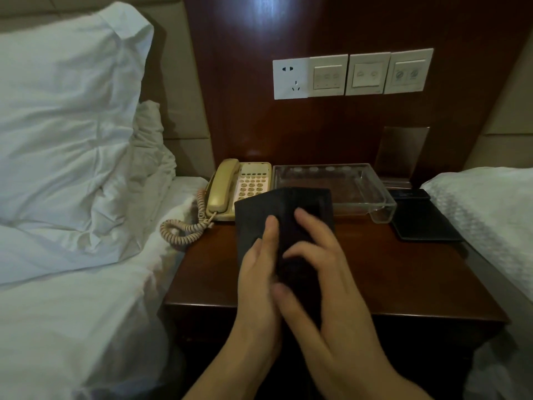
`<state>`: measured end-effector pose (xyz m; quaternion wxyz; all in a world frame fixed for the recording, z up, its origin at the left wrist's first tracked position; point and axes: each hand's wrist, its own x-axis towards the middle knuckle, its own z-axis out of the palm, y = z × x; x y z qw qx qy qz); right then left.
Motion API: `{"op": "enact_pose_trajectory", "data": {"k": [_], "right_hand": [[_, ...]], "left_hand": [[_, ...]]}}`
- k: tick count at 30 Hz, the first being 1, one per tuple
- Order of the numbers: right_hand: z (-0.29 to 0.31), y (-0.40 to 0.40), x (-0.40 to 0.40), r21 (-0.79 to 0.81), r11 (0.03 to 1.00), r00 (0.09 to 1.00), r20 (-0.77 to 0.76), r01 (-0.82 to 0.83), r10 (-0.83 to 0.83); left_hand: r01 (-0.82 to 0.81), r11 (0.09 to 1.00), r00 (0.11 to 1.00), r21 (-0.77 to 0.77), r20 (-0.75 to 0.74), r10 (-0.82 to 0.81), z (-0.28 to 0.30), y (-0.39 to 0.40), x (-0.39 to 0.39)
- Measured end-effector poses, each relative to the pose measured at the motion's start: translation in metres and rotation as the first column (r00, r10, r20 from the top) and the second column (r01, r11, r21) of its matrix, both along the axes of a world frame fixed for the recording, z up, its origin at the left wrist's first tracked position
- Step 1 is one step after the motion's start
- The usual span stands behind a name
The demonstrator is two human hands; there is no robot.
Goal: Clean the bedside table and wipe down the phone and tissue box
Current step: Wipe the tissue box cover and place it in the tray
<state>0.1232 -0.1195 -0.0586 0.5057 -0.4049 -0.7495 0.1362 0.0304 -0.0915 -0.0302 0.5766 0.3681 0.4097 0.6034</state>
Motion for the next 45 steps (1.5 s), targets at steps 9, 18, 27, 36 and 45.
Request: {"op": "enact_pose_trajectory", "data": {"k": [9,18,27,36,45], "right_hand": [[0.01,0.02,0.021,-0.194,0.979,0.969,-0.219,0.068,-0.111],[0.008,0.022,0.023,-0.331,0.943,0.958,-0.259,0.029,-0.121],[0.01,0.03,0.042,-0.408,0.913,0.902,-0.405,-0.03,-0.151],[-0.003,0.011,0.025,-0.554,0.82,0.938,-0.339,-0.14,-0.069],[0.004,0.03,0.05,-0.516,0.856,0.903,-0.356,0.023,-0.239]], "left_hand": [[0.03,0.992,0.993,-0.124,0.121,-0.015,-0.003,-0.003,0.009],[0.128,0.972,0.992,-0.196,0.009,-0.129,-0.015,0.01,-0.002],[0.251,0.965,0.811,-0.077,-0.527,-0.253,-0.027,0.009,-0.004],[0.043,0.999,0.943,-0.033,-0.33,-0.052,-0.024,0.011,-0.008],[0.373,0.921,0.785,0.115,-0.569,-0.247,-0.037,-0.003,0.003]]}}
